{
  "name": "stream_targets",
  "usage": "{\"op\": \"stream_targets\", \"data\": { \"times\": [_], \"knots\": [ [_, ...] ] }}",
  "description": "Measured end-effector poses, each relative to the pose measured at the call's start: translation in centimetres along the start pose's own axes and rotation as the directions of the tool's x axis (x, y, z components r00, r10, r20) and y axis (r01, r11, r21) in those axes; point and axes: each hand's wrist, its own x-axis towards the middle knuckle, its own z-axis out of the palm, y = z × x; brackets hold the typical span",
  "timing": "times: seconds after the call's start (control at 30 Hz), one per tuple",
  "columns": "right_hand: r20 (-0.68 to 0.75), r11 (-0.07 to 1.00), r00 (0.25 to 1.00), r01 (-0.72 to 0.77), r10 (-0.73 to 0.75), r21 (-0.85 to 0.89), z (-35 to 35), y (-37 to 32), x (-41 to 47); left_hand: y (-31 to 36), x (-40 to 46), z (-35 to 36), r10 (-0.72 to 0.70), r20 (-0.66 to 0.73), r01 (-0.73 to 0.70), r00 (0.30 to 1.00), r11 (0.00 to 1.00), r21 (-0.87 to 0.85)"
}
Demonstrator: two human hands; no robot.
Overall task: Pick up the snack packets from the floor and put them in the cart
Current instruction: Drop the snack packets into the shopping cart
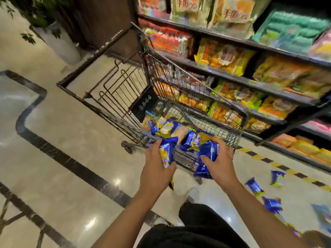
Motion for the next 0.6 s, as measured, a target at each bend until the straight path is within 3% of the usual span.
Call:
{"op": "stream_targets", "data": {
  "times": [0.33,0.6],
  "knots": [
    [-0.029,0.995,0.996,-0.084,0.085,0.048,-3.9,3.5,6.4,4.3,7.2,5.4,-0.018,0.112,0.010,0.994,0.998,0.067],
    [-0.037,0.975,0.978,-0.203,0.207,0.087,-2.5,6.4,9.7,4.4,13.4,8.3,-0.002,0.268,-0.041,0.963,0.987,0.157]
  ]
}}
